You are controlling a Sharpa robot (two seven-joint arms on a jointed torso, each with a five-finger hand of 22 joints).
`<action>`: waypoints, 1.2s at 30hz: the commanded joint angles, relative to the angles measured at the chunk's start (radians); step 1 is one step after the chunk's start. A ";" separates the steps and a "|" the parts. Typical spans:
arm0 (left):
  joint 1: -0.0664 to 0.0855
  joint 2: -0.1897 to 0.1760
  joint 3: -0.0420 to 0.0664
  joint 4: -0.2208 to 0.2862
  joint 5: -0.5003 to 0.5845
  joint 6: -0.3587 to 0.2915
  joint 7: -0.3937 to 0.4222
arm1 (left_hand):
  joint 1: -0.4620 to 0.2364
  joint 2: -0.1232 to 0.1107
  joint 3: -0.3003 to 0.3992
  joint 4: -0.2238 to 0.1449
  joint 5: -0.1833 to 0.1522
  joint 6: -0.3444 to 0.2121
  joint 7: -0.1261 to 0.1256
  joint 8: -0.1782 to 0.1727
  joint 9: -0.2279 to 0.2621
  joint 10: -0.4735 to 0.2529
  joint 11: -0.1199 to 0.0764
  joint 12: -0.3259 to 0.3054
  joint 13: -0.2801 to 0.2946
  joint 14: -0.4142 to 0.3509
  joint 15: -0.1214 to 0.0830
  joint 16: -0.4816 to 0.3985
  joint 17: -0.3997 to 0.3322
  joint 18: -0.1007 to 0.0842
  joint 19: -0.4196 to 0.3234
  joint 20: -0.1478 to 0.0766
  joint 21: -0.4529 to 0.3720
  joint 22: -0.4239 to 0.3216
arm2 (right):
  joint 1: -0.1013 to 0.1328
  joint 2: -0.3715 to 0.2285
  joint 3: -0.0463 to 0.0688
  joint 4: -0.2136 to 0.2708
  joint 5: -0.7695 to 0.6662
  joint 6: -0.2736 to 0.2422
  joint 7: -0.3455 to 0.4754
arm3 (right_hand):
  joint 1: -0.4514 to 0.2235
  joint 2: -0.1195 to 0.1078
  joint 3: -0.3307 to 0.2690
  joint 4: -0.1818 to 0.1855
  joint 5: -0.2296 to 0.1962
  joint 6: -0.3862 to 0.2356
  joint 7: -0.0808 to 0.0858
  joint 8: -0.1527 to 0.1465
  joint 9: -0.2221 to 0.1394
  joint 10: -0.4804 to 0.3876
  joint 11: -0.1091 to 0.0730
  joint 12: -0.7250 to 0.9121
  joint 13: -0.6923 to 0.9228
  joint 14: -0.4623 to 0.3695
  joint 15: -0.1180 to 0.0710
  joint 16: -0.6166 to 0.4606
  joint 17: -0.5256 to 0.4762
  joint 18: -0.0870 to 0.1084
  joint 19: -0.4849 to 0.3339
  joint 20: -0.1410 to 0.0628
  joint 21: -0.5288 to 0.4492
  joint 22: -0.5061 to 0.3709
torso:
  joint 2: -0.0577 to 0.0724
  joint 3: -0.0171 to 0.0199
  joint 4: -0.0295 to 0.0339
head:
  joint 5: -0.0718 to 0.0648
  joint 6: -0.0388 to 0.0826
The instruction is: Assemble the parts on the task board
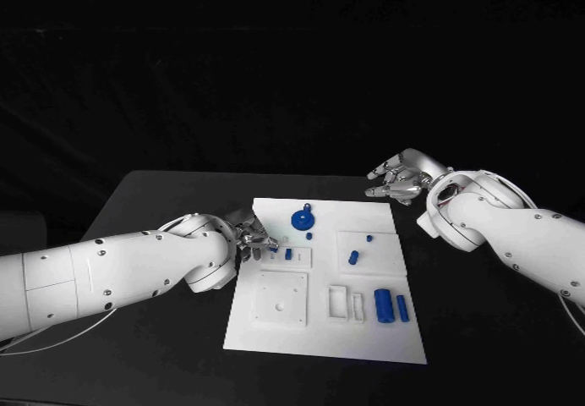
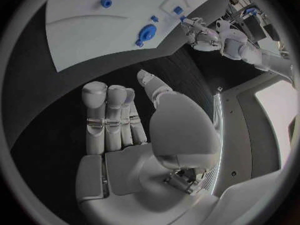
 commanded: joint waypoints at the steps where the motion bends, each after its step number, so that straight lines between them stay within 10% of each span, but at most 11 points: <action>1: -0.002 0.008 0.000 -0.005 -0.017 0.012 -0.018 | 0.004 -0.003 0.047 -0.040 0.002 0.156 -0.102 0.006 0.003 0.019 -0.036 0.005 0.002 0.017 -0.021 0.006 0.001 0.003 0.001 0.000 0.004 0.020 | 0.000 0.001 0.000 0.001 0.000 0.011 0.007 | -0.009 -0.001 0.004 0.004 0.007 0.009 0.000 -0.005 -0.001 0.002 -0.006 0.002 -0.002 0.008 -0.002 -0.007 0.001 0.007 0.022 -0.002 -0.004 0.079 | 0.000 0.0001 -0.0012 | 0.000 0.000; 36: -0.009 0.017 -0.002 -0.019 -0.070 0.115 -0.053 | 0.002 -0.003 0.045 -0.040 -0.002 0.160 -0.103 0.007 0.035 0.019 -0.033 0.019 0.011 0.015 -0.019 0.013 0.011 0.003 -0.007 0.003 0.014 0.020 | -0.001 0.005 0.000 -0.001 0.001 0.014 0.009 | -0.009 -0.001 0.004 0.004 0.007 0.009 0.000 -0.005 -0.001 0.002 -0.006 0.002 -0.002 0.008 -0.002 -0.007 0.001 0.007 0.022 -0.002 -0.004 0.079 | 0.000 -0.0020 0.0003 | 0.000 -0.006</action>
